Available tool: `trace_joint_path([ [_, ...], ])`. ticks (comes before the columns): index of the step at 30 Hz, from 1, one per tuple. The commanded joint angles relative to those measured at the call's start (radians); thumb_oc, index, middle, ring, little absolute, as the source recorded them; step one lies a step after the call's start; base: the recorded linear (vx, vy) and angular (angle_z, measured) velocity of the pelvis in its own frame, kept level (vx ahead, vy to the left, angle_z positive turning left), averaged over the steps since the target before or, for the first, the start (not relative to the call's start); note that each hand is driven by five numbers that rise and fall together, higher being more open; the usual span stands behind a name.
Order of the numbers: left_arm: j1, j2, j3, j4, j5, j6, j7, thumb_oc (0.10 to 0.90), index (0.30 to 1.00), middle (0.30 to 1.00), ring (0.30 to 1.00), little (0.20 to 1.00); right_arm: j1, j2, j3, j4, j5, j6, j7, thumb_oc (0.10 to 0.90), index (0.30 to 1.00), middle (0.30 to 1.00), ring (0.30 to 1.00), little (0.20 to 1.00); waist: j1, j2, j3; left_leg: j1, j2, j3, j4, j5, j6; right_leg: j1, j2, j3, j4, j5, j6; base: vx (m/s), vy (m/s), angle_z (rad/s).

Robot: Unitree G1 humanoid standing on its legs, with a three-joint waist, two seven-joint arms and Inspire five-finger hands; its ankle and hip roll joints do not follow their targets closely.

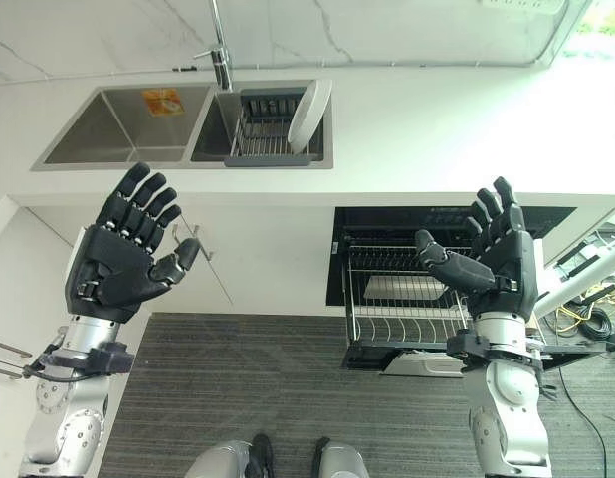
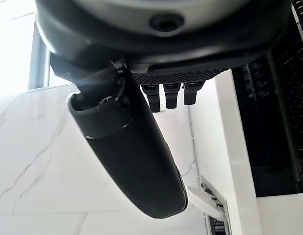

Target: Place the dishes in the dishwasher.

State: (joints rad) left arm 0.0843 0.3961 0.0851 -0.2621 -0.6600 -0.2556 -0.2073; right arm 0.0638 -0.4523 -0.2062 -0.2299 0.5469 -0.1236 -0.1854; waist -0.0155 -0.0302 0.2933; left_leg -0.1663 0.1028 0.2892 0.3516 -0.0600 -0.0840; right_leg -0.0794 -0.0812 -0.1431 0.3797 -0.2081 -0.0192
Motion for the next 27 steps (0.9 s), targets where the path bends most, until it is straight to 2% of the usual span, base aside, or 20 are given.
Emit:
trace_joint_path([
  [1, -0.050, 0.013, 0.040, -0.108, -0.015, -0.133, 0.001, 0.800, 0.900, 0.900, 0.900, 0.900, -0.083, -0.055, -0.042, -0.100, -0.058, -0.064, 0.028, 0.800, 0.900, 0.900, 0.900, 0.900, -0.003, 0.047, -0.031, -0.033, 0.099, -0.053, -0.052, 0.040, -0.040, 0.080, 0.058, 0.019, -0.080, 0.011, 0.082, 0.37, 0.283, -0.17],
  [2, -0.024, 0.013, 0.054, -0.109, -0.037, -0.146, 0.002, 0.800, 0.900, 0.900, 0.900, 0.900, -0.071, -0.068, -0.049, -0.100, -0.048, -0.058, 0.040, 0.800, 0.900, 0.900, 0.900, 0.900, 0.012, 0.066, -0.036, -0.098, 0.118, -0.161, -0.052, 0.095, -0.067, 0.105, 0.089, 0.070, -0.080, -0.014, 0.079, 0.36, 0.238, -0.45],
  [4, -0.007, 0.006, 0.061, -0.108, -0.054, -0.160, -0.005, 0.800, 0.900, 0.900, 0.900, 0.900, -0.075, -0.084, -0.051, -0.098, -0.045, -0.049, 0.044, 0.800, 0.900, 0.900, 0.900, 0.900, 0.019, 0.072, -0.038, -0.118, 0.124, -0.204, -0.052, 0.117, -0.075, 0.126, 0.104, 0.105, -0.080, -0.033, 0.074, 0.32, 0.216, -1.03],
  [7, -0.004, -0.001, 0.061, -0.106, -0.045, -0.175, -0.003, 0.800, 0.900, 0.900, 0.900, 0.900, -0.060, -0.099, -0.071, -0.105, -0.025, -0.054, 0.063, 0.800, 0.900, 0.900, 0.900, 0.900, 0.005, 0.071, -0.049, -0.102, 0.155, -0.158, -0.052, 0.086, -0.074, 0.140, 0.079, 0.101, -0.080, -0.045, 0.086, 0.23, 0.223, -0.78],
  [9, -0.001, 0.004, 0.065, -0.103, -0.038, -0.189, 0.002, 0.800, 0.900, 0.900, 0.900, 0.900, -0.040, -0.104, -0.089, -0.112, -0.003, -0.057, 0.071, 0.800, 0.900, 0.900, 0.900, 0.900, -0.003, 0.070, -0.056, -0.089, 0.155, -0.142, -0.052, 0.068, -0.069, 0.146, 0.066, 0.102, -0.080, -0.047, 0.096, 0.20, 0.217, -0.20],
  [11, -0.020, 0.026, 0.078, -0.104, -0.040, -0.196, 0.014, 0.800, 0.900, 0.900, 0.900, 0.900, -0.025, -0.104, -0.115, -0.121, 0.027, -0.050, 0.066, 0.800, 0.900, 0.900, 0.900, 0.900, -0.007, 0.065, -0.076, -0.064, 0.133, -0.128, -0.052, 0.032, -0.049, 0.161, 0.031, 0.105, -0.080, -0.049, 0.124, 0.21, 0.266, -0.11],
  [13, -0.064, 0.045, 0.074, -0.115, -0.036, -0.185, 0.011, 0.800, 0.900, 0.900, 0.900, 0.900, -0.033, -0.083, -0.112, -0.132, 0.001, -0.063, 0.027, 0.800, 0.900, 0.900, 0.900, 0.900, 0.003, 0.051, -0.098, -0.055, 0.093, -0.130, -0.052, -0.004, -0.024, 0.165, -0.013, 0.096, -0.080, -0.039, 0.156, 0.19, 0.257, -0.02],
  [16, -0.098, 0.052, 0.061, -0.120, -0.027, -0.175, 0.001, 0.800, 0.900, 0.900, 0.900, 0.900, -0.035, -0.058, -0.103, -0.142, -0.028, -0.070, -0.015, 0.800, 0.900, 0.900, 0.900, 0.900, 0.013, 0.035, -0.110, -0.055, 0.046, -0.153, -0.052, -0.028, 0.001, 0.164, -0.051, 0.085, -0.080, -0.022, 0.175, 0.13, 0.163, 0.23],
  [18, -0.123, 0.053, 0.061, -0.118, -0.021, -0.165, -0.019, 0.800, 0.900, 0.900, 0.900, 0.900, -0.045, -0.035, -0.097, -0.130, -0.044, -0.064, -0.025, 0.800, 0.900, 0.900, 0.900, 0.900, 0.017, 0.023, -0.118, -0.050, 0.009, -0.181, -0.052, -0.043, 0.022, 0.163, -0.078, 0.069, -0.080, 0.013, 0.185, 0.17, 0.174, 0.31],
  [22, -0.131, 0.051, 0.075, -0.136, -0.010, -0.142, -0.052, 0.800, 0.900, 0.900, 0.900, 0.900, -0.050, -0.006, -0.087, -0.130, -0.058, -0.045, -0.016, 0.800, 0.900, 0.900, 0.900, 0.900, 0.024, 0.011, -0.126, -0.031, -0.054, -0.222, -0.052, -0.067, 0.067, 0.184, -0.102, 0.048, -0.080, 0.142, 0.200, 0.17, 0.172, 0.47],
  [24, -0.131, 0.048, 0.072, -0.143, 0.009, -0.130, -0.059, 0.800, 0.900, 0.900, 0.900, 0.900, -0.055, 0.010, -0.075, -0.132, -0.062, -0.041, -0.014, 0.800, 0.900, 0.900, 0.900, 0.900, 0.026, 0.025, -0.125, -0.015, -0.064, -0.240, -0.052, -0.074, 0.084, 0.197, -0.104, 0.015, -0.065, 0.245, 0.202, 0.15, 0.187, 0.19],
  [26, -0.135, 0.049, 0.063, -0.147, 0.050, -0.126, -0.053, 0.800, 0.900, 0.900, 0.900, 0.900, -0.054, 0.023, -0.059, -0.135, -0.066, -0.050, -0.013, 0.800, 0.900, 0.900, 0.900, 0.900, 0.020, 0.042, -0.114, 0.009, -0.067, -0.253, -0.052, -0.081, 0.095, 0.147, -0.101, 0.003, 0.062, 0.283, 0.197, 0.10, 0.163, 0.12],
  [27, -0.134, 0.048, 0.061, -0.151, 0.062, -0.123, -0.050, 0.800, 0.900, 0.900, 0.900, 0.900, -0.055, 0.027, -0.053, -0.134, -0.063, -0.054, -0.008, 0.800, 0.900, 0.900, 0.900, 0.900, 0.017, 0.049, -0.109, 0.019, -0.063, -0.251, -0.052, -0.083, 0.096, 0.115, -0.101, -0.003, 0.112, 0.281, 0.187, 0.09, 0.130, 0.01],
])
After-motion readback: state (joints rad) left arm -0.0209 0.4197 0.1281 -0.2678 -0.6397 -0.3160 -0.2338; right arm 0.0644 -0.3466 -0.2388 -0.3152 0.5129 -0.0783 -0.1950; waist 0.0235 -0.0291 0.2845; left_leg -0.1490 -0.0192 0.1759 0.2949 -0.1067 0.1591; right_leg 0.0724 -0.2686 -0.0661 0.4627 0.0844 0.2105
